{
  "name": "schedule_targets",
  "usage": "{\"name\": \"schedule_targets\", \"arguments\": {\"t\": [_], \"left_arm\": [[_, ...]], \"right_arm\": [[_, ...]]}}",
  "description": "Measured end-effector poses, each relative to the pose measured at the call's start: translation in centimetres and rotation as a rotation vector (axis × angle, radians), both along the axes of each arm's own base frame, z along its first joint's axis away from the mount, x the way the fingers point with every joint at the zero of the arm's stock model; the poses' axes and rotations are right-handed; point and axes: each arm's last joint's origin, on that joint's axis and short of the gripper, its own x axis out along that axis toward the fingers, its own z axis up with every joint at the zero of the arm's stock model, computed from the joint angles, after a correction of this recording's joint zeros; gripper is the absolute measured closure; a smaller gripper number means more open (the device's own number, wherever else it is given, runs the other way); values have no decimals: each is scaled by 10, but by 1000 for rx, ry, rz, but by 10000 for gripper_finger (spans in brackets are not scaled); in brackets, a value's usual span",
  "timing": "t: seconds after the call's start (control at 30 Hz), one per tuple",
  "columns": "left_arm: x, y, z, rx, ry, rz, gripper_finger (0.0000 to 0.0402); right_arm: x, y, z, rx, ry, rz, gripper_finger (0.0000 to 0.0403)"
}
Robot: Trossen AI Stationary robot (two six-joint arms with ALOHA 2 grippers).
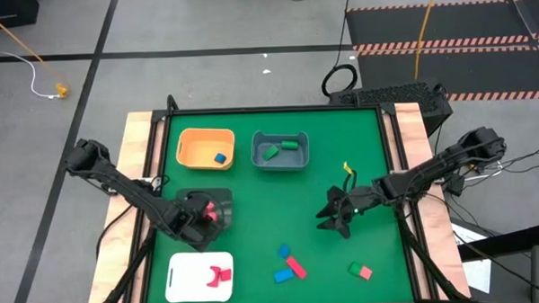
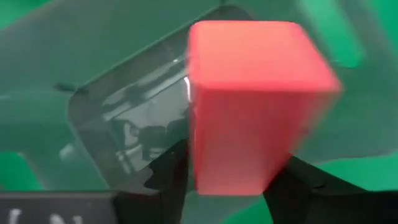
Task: Sort & place blocks by color
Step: Put the orange arch block into the black bin, then put the red rectangular block into the white bin
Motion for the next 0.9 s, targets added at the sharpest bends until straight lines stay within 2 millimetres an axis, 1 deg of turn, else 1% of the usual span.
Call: {"name": "schedule_targets", "arguments": {"t": [0.07, 0.17, 0.27, 0.37, 0.5, 0.57, 0.67, 0.77, 0.83, 0.9], "left_arm": [[-3, 2, -5, 0, 16, 27, 201], [-5, 3, -8, 1, 23, 55, 182], [-4, 3, -7, -4, 16, 59, 178], [-1, 1, -2, -16, -1, 59, 177], [5, -3, 9, -27, -43, 46, 175], [9, -5, 17, -15, -78, 27, 175], [16, -7, 30, 21, -142, -1, 175], [21, -9, 41, 56, -202, -16, 175], [23, -9, 47, 80, -234, -20, 174], [26, -10, 51, 93, -266, -24, 174]], "right_arm": [[-2, 2, -2, -10, 3, -11, 184], [-4, 3, -4, -62, -8, -40, 184], [-3, 2, -3, -95, -28, -105, 184], [-2, 3, 0, -80, -60, -94, 184], [1, 3, 4, -50, -89, -75, 184], [4, 5, 11, -65, -111, -65, 186], [13, 10, 28, -138, -131, -18, 192], [17, 14, 40, -249, -107, 5, 196], [18, 14, 43, -314, -93, -8, 196], [17, 14, 43, -345, -83, -5, 197]]}}
